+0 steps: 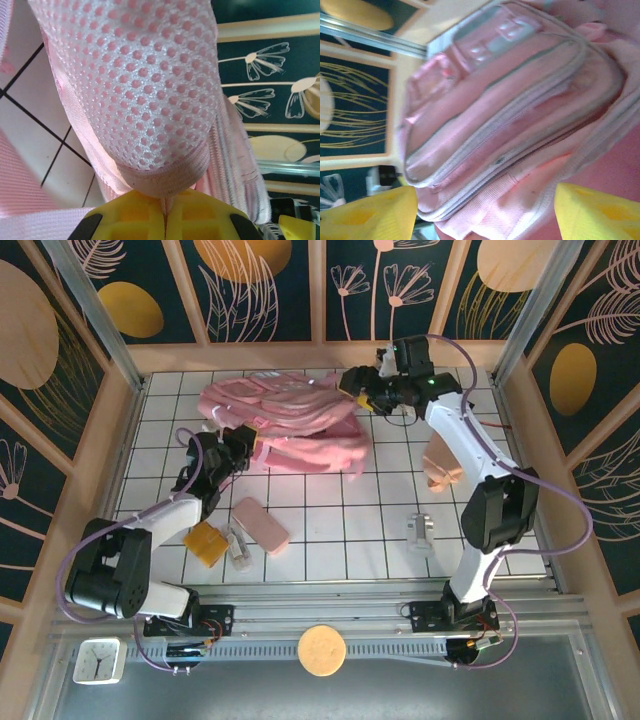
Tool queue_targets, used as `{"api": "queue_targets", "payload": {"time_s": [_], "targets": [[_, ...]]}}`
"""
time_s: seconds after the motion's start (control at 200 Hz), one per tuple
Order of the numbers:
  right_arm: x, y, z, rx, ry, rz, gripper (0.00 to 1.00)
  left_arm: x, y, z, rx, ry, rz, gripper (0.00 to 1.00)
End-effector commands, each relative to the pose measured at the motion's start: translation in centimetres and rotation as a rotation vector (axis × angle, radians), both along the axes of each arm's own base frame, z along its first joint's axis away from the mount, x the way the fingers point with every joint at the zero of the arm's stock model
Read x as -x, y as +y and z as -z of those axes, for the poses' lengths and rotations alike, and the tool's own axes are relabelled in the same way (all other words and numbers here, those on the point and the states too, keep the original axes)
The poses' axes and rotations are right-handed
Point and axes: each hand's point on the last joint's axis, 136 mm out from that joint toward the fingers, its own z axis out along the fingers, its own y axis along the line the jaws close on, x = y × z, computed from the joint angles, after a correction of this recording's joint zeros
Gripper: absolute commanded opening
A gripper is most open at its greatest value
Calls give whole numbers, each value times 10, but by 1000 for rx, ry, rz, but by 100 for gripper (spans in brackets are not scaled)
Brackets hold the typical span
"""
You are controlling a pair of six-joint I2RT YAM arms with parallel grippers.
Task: Pack the student bag
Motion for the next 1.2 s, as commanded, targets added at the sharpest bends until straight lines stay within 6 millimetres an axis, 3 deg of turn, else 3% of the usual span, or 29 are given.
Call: {"api": "queue_targets", "payload": {"time_s": [0.0,0.06,0.21,0.32,0.42,0.555,0.691,0.911,1.196], "targets": [[55,-27,15,199,118,26,73,-7,2,-50,-186,-181,17,0],[76,-12,13,207,141,-8,72,-7,-2,-53,-219,-195,31,0],[119,60,27,133,227,-143,71,-3,-11,-55,-218,-229,57,0],[125,94,43,104,279,-173,65,0,-19,-60,-229,-245,72,0],[121,112,50,133,281,-172,62,4,-25,-62,-226,-251,82,0],[116,121,73,226,295,-157,60,11,-29,-58,-215,-245,84,0],[103,119,86,269,286,-90,57,19,-32,-56,-212,-245,89,0],[92,119,87,267,265,-25,53,23,-36,-57,-196,-251,90,0],[92,120,96,301,258,-22,33,24,-46,-58,-186,-247,90,0]]}}
